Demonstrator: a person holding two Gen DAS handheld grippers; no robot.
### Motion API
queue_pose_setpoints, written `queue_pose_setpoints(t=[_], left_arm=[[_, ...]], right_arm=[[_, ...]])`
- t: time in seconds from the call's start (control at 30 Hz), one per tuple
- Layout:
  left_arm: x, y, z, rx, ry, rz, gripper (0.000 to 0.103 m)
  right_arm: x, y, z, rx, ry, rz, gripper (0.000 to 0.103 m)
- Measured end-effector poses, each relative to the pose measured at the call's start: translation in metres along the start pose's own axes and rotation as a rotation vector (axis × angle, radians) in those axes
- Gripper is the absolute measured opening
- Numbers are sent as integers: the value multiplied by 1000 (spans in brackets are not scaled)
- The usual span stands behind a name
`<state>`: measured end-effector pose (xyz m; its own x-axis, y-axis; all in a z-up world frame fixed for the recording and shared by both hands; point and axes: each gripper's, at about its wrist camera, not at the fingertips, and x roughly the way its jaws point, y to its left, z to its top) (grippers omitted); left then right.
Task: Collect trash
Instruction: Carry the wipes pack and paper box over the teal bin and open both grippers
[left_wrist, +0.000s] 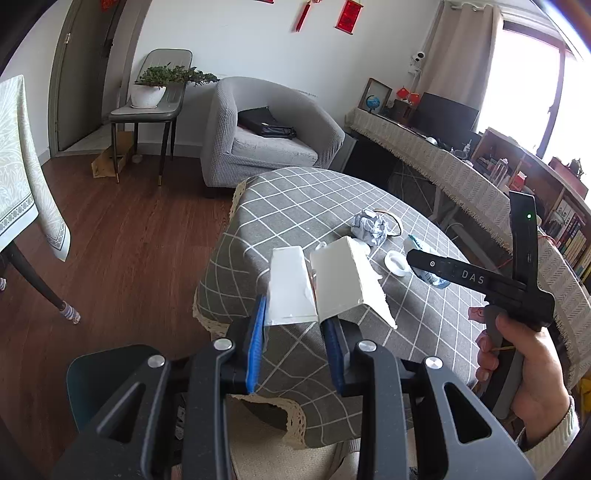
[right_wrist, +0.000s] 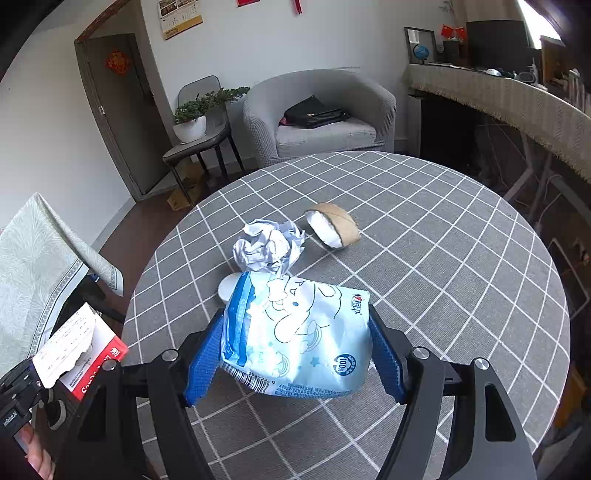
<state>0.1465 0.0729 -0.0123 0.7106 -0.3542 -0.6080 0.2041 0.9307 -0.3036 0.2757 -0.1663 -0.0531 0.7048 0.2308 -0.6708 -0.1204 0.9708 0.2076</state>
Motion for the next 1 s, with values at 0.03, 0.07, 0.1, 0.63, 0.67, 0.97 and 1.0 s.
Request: queue_pose_setpoints(t=[0.03, 0.07, 0.1, 0.63, 0.67, 0.97, 1.0], left_arm=[[-2, 3, -3, -2, 4, 3, 32], [-5, 7, -6, -5, 8, 7, 32], [-7, 11, -9, -8, 10, 13, 32], [-37, 96, -52, -89, 78, 138, 32], [-38, 103, -54, -101, 84, 141, 32], [-39, 155, -79, -153, 146, 214, 32], [-38, 160, -82, -158, 157, 218, 32]], right_arm=[[-2, 5, -3, -5, -1, 10, 73], [-3, 11, -5, -10, -1, 23, 73], [-4, 16, -7, -12, 1, 35, 73], [3, 118, -32, -126, 42, 178, 73], [5, 125, -34, -137, 47, 188, 73], [26, 191, -53, -235, 108, 263, 73], [29, 197, -54, -243, 116, 272, 73]])
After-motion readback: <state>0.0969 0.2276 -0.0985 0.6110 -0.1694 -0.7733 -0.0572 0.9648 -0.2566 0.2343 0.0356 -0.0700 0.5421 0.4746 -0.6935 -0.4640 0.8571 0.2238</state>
